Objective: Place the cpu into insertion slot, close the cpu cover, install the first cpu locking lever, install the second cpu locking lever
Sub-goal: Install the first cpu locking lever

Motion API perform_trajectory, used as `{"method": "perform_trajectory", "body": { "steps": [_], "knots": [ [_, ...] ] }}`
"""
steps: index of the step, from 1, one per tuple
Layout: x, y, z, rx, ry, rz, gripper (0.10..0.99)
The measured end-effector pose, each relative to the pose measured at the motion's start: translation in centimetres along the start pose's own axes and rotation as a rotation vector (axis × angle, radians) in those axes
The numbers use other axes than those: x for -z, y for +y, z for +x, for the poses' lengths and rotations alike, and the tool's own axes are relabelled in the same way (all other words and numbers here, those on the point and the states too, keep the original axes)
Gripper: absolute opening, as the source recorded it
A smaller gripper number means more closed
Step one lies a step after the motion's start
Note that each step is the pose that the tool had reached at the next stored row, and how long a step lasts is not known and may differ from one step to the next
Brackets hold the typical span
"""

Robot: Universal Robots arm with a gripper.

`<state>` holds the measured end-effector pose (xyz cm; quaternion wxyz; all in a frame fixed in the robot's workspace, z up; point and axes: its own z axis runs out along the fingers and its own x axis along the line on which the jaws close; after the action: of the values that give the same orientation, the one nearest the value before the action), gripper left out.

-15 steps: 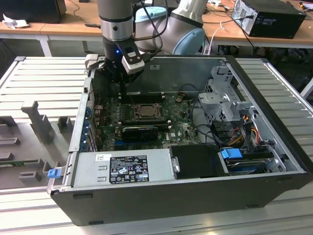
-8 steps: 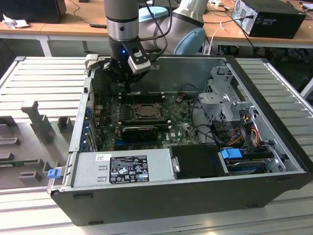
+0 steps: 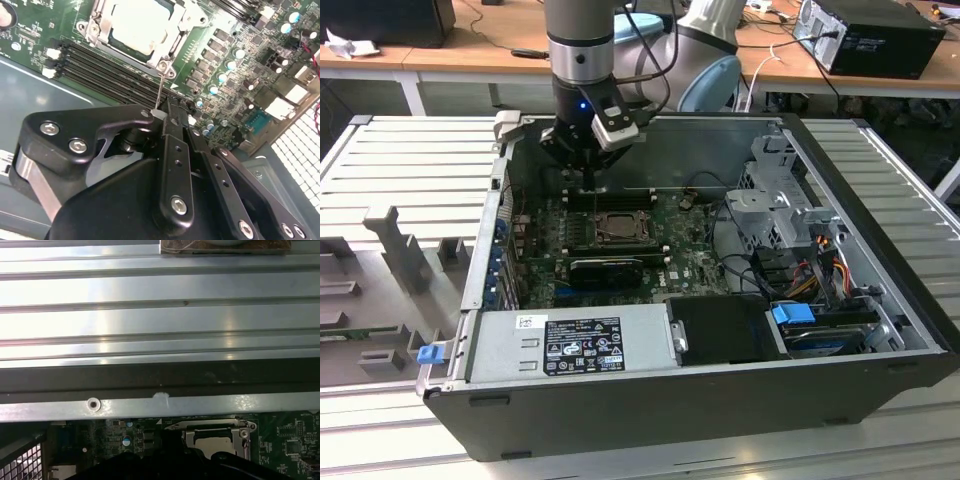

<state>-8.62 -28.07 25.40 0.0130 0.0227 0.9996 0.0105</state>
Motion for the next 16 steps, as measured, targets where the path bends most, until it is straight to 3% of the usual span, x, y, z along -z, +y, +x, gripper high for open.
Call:
{"method": "perform_trajectory", "body": {
  "steps": [16],
  "knots": [
    [-0.17, 0.1, -2.38, 0.0, 0.0, 0.0, 0.106]
  ]
}}
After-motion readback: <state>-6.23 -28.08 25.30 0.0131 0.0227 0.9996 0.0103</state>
